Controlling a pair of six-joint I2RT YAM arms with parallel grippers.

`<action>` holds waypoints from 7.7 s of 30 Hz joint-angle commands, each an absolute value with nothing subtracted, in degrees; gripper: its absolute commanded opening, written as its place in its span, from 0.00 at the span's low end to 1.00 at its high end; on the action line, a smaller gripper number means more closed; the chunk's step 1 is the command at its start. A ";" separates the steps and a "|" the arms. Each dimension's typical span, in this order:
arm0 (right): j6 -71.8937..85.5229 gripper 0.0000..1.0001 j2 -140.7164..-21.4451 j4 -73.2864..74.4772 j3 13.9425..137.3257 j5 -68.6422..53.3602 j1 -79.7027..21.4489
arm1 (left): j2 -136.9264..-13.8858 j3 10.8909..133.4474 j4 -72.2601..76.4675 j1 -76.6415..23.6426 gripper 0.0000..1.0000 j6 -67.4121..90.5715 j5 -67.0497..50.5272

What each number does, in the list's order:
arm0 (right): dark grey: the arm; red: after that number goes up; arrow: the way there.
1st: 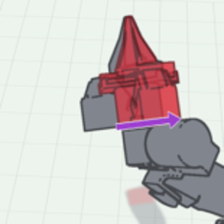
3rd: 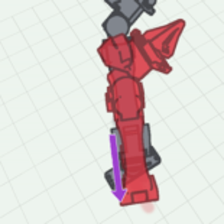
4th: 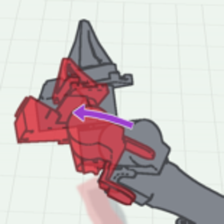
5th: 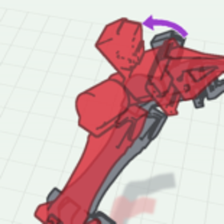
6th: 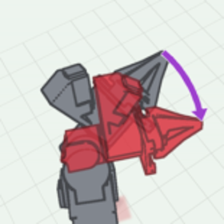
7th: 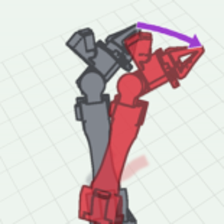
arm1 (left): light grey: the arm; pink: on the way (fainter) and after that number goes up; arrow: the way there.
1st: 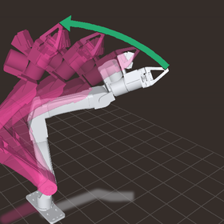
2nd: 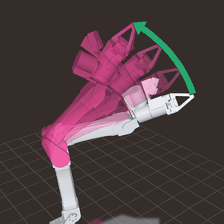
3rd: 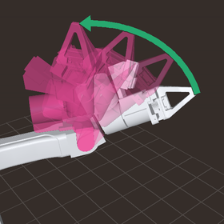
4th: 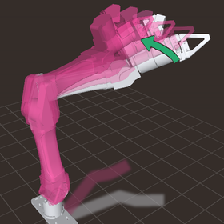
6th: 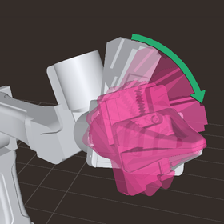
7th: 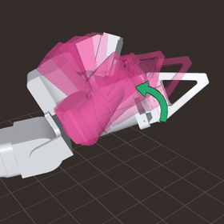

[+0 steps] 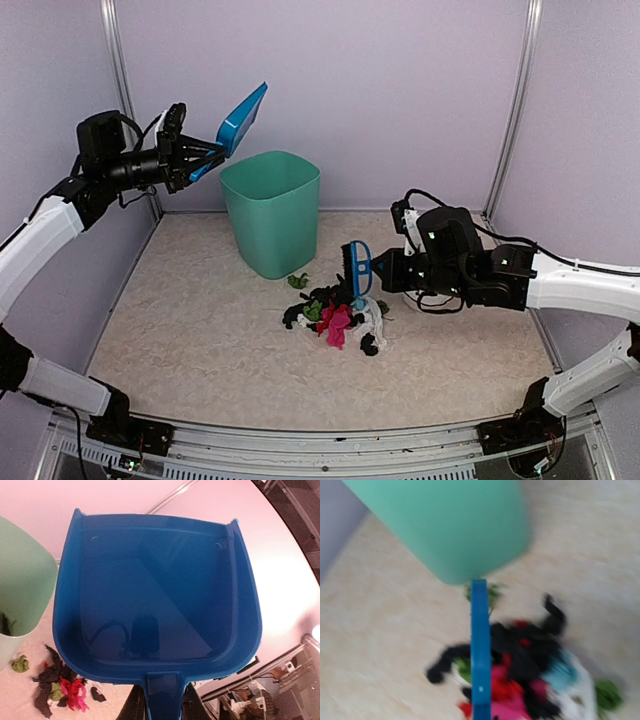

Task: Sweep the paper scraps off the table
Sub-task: Sweep the paper scraps at the center of the board, then sweep the paper scraps into the dustpan.

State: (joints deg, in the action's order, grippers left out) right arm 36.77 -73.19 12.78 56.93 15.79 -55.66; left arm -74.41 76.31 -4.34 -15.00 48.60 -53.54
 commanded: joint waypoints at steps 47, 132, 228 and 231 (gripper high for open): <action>81.55 0.00 -118.89 1.84 78.06 1.57 -48.51 | -54.53 63.18 -41.46 -47.46 0.00 28.97 13.11; 17.93 0.00 -80.31 18.58 64.31 18.62 -50.08 | -69.97 45.02 -31.68 -80.42 0.00 47.45 25.61; 22.15 0.00 -68.15 9.02 46.92 22.11 -51.49 | -89.01 36.72 2.89 -66.80 0.00 30.49 15.25; 24.17 0.00 -65.65 8.82 44.34 22.03 -50.21 | -88.33 38.60 1.28 -66.72 0.00 29.93 16.03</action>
